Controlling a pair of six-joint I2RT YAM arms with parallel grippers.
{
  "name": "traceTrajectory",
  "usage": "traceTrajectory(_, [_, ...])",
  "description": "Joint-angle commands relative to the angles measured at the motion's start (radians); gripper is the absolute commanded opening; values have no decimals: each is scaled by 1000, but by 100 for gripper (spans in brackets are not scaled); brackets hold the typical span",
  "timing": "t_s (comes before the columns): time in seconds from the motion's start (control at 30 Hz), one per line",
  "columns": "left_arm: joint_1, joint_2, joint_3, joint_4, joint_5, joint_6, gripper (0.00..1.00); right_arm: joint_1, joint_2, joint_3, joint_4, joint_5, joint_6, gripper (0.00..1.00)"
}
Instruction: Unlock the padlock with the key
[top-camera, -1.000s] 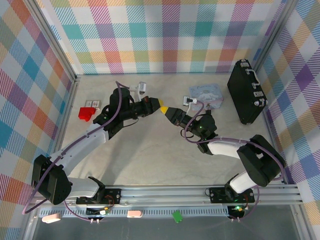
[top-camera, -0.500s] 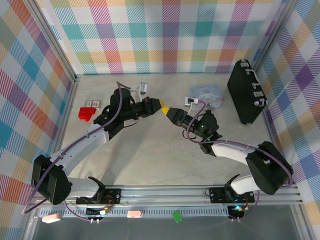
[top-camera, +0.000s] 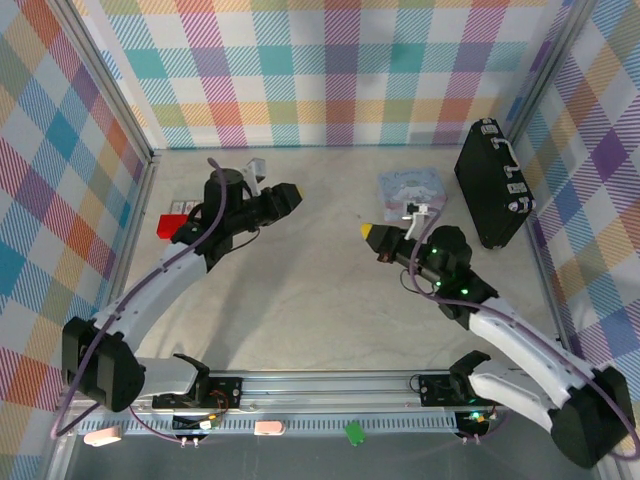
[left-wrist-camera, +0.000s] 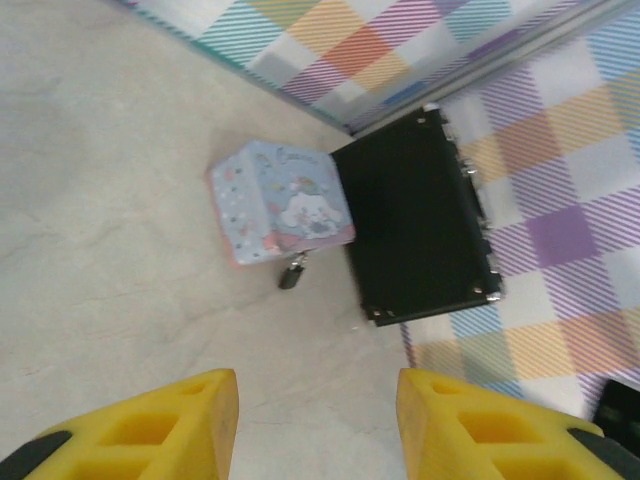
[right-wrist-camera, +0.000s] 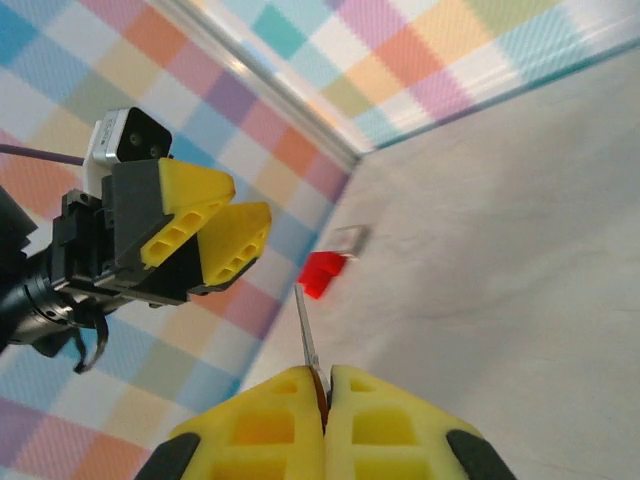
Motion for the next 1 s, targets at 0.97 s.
traceTrajectory(0.97, [-456,1169,815,250,-437,43,46,-22,-649,264,-797,472,-362,0])
